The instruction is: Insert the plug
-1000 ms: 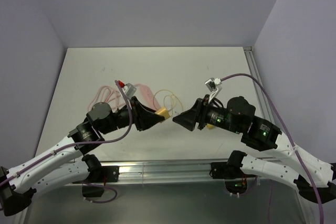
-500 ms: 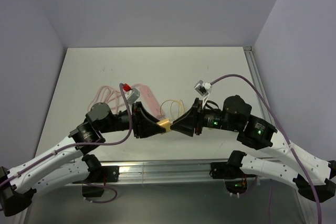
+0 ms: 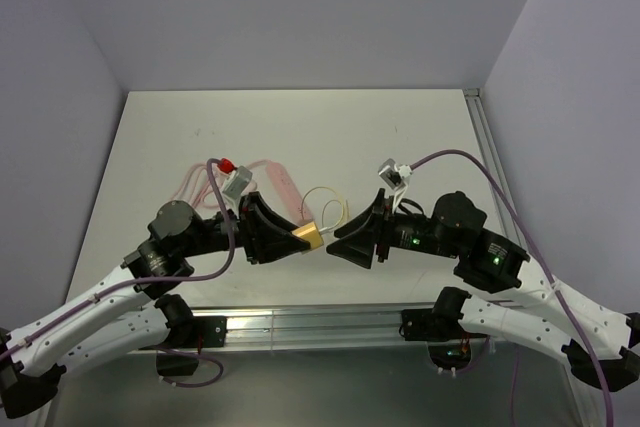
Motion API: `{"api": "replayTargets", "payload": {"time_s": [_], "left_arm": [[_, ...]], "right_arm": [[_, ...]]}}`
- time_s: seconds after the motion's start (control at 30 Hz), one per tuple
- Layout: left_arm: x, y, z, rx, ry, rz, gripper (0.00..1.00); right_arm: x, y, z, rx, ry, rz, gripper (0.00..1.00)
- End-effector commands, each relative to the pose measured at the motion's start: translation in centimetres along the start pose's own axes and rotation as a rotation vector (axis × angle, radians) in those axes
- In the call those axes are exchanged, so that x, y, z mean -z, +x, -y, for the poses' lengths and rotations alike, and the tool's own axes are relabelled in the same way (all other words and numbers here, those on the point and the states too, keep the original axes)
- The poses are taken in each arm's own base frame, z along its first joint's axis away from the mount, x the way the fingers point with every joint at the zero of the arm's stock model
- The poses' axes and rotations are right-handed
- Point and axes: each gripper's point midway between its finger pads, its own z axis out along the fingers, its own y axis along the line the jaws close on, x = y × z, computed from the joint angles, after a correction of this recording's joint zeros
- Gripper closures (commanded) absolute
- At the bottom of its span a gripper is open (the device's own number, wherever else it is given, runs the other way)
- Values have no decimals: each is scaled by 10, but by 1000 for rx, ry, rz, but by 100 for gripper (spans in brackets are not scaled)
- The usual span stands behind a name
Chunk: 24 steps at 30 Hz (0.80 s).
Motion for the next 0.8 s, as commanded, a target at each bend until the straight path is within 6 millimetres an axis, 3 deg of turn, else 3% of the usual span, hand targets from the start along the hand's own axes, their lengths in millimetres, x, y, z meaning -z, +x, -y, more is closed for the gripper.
{"api": "replayTargets", "payload": {"time_s": [0.0, 0.13, 0.33, 0.63, 0.73, 0.77], "left_arm": [[2, -11, 16, -8, 66, 49, 100], [4, -12, 22, 6, 96, 65, 100], [5, -13, 26, 16, 116, 75, 100], [5, -13, 30, 21, 142, 76, 100], [5, -12, 29, 19, 142, 72, 100], [5, -12, 29, 20, 140, 72, 100]], "right_arm": [[-5, -21, -18, 36, -95, 86, 35], [-13, -25, -22, 39, -131, 101, 35], [-20, -34, -30, 50, -177, 127, 43], [-29, -30, -33, 52, -205, 99, 55], [-29, -31, -34, 61, -213, 100, 67], [-29, -30, -34, 60, -214, 96, 82]]}}
